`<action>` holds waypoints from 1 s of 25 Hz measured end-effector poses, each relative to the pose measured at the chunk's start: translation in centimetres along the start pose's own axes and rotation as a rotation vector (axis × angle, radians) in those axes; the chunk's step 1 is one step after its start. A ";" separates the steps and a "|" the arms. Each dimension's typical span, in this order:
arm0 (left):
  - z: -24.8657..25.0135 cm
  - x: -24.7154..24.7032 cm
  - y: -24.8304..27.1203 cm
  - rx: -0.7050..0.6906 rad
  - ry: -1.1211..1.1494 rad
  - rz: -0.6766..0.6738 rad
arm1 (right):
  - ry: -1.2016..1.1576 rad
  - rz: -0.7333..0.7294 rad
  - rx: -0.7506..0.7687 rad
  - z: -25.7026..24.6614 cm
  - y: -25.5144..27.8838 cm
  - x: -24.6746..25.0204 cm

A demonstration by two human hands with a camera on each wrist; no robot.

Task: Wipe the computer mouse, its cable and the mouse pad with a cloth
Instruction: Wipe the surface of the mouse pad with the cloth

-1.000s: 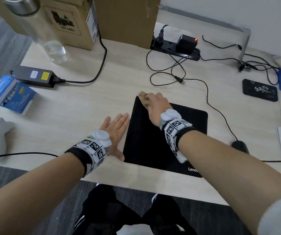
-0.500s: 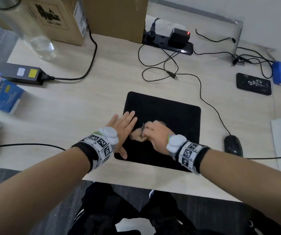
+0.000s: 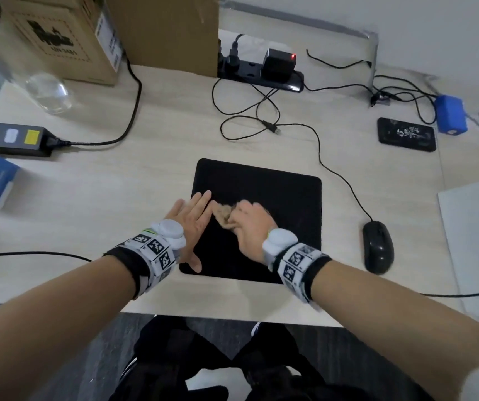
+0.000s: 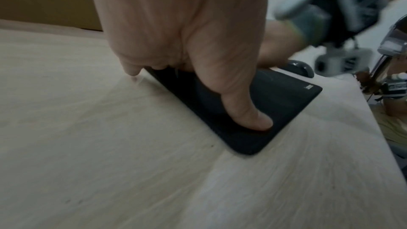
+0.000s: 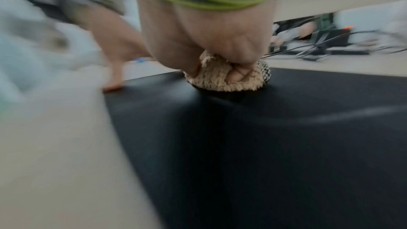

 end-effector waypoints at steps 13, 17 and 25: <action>2.9 0.4 -1.6 -0.004 0.081 -0.004 | 0.059 -0.004 -0.177 7.2 -4.8 3.9; 2.9 0.4 -1.6 -0.005 0.074 0.006 | 0.014 -0.049 -0.407 9.0 -6.4 4.8; 2.9 0.3 -1.5 -0.016 0.126 0.039 | -0.076 -0.136 0.154 0.6 10.5 -0.5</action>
Point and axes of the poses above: each hand's wrist, its own y-axis away from the middle knuckle, its own x-axis out of the back of the hand, z = x × y, the point moved 9 cm from there along -y, towards the middle knuckle, and after that the axes turned 3 degrees about x, right-handed, at the moved point
